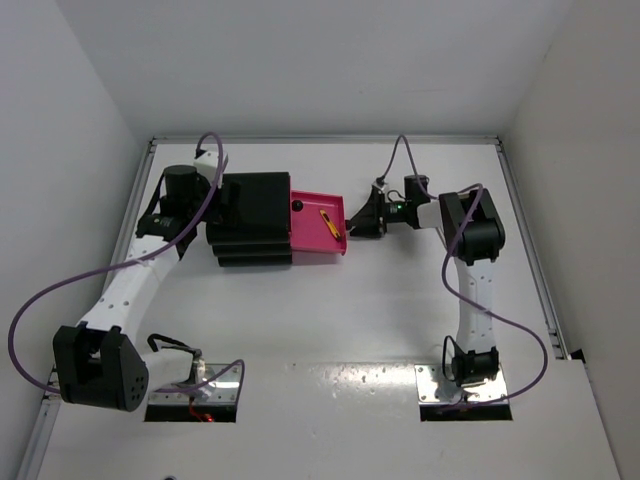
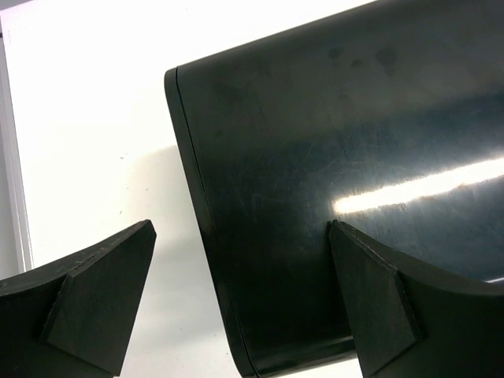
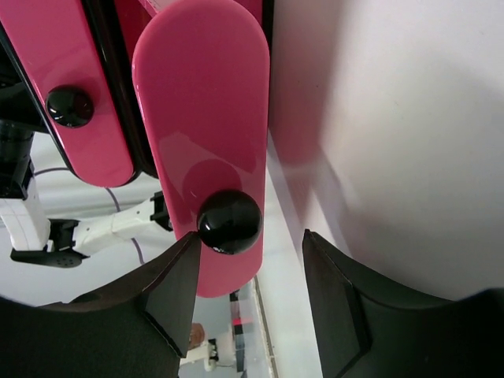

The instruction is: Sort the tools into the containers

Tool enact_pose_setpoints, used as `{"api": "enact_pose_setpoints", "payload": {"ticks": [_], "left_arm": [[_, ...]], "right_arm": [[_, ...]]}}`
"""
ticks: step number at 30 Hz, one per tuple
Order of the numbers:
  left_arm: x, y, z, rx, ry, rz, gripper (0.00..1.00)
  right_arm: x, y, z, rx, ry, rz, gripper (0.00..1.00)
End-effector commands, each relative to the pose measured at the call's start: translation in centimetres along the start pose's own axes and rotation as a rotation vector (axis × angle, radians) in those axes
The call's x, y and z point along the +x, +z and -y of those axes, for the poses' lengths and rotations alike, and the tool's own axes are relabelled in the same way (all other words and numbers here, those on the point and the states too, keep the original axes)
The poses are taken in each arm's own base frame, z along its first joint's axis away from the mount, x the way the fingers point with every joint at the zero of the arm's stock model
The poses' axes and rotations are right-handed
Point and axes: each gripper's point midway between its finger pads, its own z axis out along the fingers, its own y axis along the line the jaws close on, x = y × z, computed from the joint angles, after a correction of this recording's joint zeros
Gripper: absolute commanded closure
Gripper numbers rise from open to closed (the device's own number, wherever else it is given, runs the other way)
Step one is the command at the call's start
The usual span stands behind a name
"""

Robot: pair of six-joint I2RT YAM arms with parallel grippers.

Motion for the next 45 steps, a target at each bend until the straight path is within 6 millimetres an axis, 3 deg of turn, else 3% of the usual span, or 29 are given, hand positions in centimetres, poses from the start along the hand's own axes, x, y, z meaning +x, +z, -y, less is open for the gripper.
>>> {"api": "enact_pose_setpoints", "payload": {"ticks": [1, 8, 12, 13, 16, 20, 27, 37, 45], "left_arm": [[0.1, 0.3, -0.3, -0.004, -0.009, -0.019, 0.0], [0.6, 0.4, -0.2, -0.003, -0.009, -0.028, 0.0], [0.6, 0.4, -0.2, -0.003, -0.009, -0.028, 0.0], [0.3, 0.4, -0.3, -0.004, -0.009, -0.019, 0.0], [0.6, 0.6, -0.2, -0.003, -0.009, -0.028, 0.0], [1.0, 0.7, 0.0, 0.008, -0.01, -0.035, 0.0], [1.4, 1.1, 0.4, 0.029, -0.01, -0.042, 0.0], [1.8, 1.1, 0.6, 0.041, -0.002, -0.049, 0.0], [2.2, 1.2, 0.8, 0.052, 0.007, -0.056, 0.0]], "right_arm": [[-1.2, 1.0, -1.6, -0.033, -0.096, -0.015, 0.45], [-1.8, 1.5, -2.4, -0.053, -0.113, -0.008, 0.48], [-1.4, 1.9, -2.5, -0.07, -0.105, -0.017, 0.65], [-1.5, 1.9, -2.7, -0.074, -0.11, -0.014, 0.73], [-1.6, 1.6, -4.0, -0.091, -0.124, -0.014, 0.84], [-1.7, 1.4, -5.7, -0.123, -0.156, -0.006, 0.87], [-1.7, 1.9, -10.5, -0.177, -0.215, -0.014, 0.87], [-0.4, 6.6, -12.2, -0.204, -0.232, -0.094, 0.87], [0.1, 9.9, -11.8, -0.213, -0.217, -0.136, 0.87]]}}
